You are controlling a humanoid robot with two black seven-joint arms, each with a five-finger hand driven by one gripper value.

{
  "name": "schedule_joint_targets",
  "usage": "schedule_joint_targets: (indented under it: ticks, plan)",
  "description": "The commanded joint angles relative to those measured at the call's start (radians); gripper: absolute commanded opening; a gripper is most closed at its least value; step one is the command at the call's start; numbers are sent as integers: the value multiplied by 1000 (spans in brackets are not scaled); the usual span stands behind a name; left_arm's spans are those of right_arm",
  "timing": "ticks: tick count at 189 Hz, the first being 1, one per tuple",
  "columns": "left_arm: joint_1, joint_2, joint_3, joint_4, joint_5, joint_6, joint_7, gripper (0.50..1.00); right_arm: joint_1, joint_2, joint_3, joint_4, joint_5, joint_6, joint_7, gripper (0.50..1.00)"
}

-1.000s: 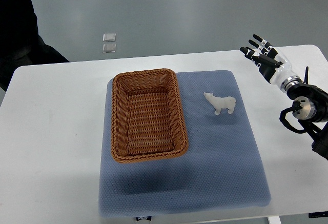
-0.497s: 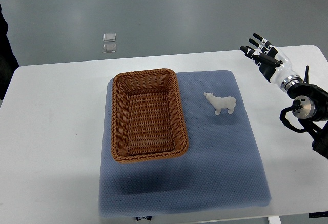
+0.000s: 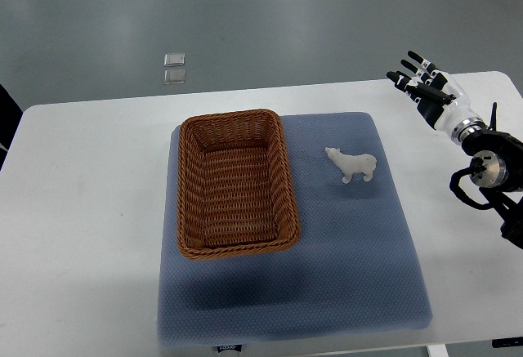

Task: Place white bear in brown basket with right hand

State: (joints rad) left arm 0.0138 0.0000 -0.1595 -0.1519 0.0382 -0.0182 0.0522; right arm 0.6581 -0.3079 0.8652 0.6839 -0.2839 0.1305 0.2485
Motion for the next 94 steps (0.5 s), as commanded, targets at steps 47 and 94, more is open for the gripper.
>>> schedule_joint_targets:
  ticks: [47,94]
  plan:
    - [0,0,0,0,0,0,0,1000,20,-10,-3,-1,-3,1,0,924]
    - [0,0,0,0,0,0,0,1000,35,-11,-5,-1,-15,3,0,924]
